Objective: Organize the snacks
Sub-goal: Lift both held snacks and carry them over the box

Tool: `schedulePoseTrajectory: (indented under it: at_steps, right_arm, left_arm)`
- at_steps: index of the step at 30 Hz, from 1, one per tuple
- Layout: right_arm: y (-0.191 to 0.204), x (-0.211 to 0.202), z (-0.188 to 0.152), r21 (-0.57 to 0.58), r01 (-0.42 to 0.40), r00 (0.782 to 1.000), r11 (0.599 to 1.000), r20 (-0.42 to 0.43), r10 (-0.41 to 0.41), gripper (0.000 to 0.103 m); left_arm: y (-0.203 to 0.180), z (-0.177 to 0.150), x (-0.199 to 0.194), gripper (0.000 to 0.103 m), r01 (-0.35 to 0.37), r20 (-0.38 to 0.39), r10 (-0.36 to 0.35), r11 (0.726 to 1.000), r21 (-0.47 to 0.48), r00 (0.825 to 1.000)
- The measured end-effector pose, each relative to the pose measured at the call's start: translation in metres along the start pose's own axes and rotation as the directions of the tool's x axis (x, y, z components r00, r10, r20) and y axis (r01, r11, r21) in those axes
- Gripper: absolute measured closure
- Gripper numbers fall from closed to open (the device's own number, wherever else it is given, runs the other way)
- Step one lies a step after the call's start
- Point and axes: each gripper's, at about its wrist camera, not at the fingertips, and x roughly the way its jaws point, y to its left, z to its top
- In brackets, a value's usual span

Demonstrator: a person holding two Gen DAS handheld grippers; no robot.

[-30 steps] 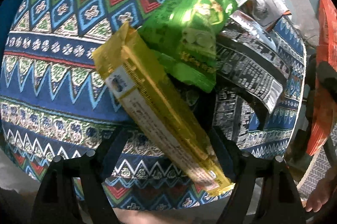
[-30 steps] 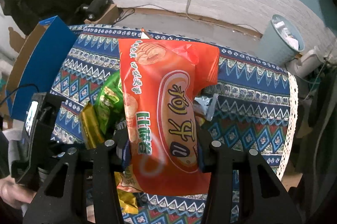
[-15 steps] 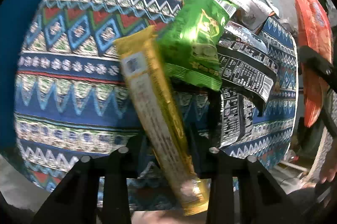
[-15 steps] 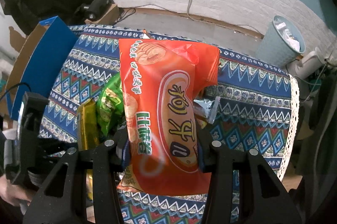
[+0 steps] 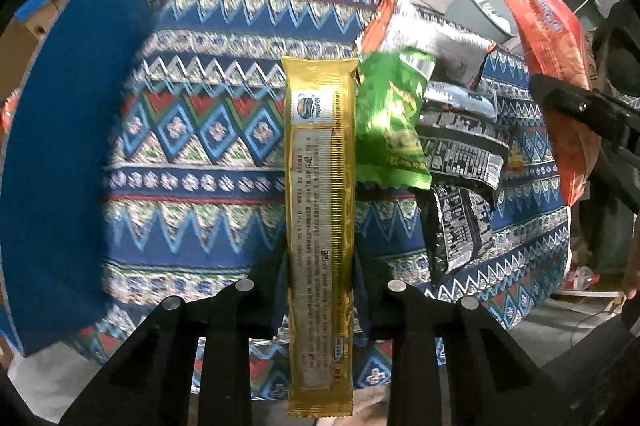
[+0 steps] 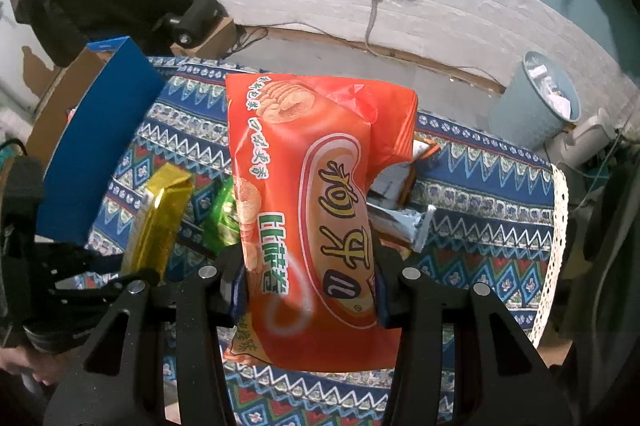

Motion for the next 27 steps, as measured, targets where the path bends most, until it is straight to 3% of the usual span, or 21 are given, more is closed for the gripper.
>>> schedulePoseTrajectory:
  at_steps: [10,27]
  right_arm:
    - [0.016,-0.007,0.009,-0.015,-0.004,1.000,1.000,0.020,0.005,0.057]
    - [0.049,-0.028,0.030,-0.042,-0.023,0.997,0.999,0.074,0.026,0.057]
  left_arm:
    - [0.006,0.013,-0.033,0.075,-0.068,0.112,0.062,0.996,0.053,0.992]
    - [0.028,0.032,-0.106,0.075,-0.175,0.330,0.140,0.981,0.079,0.933]
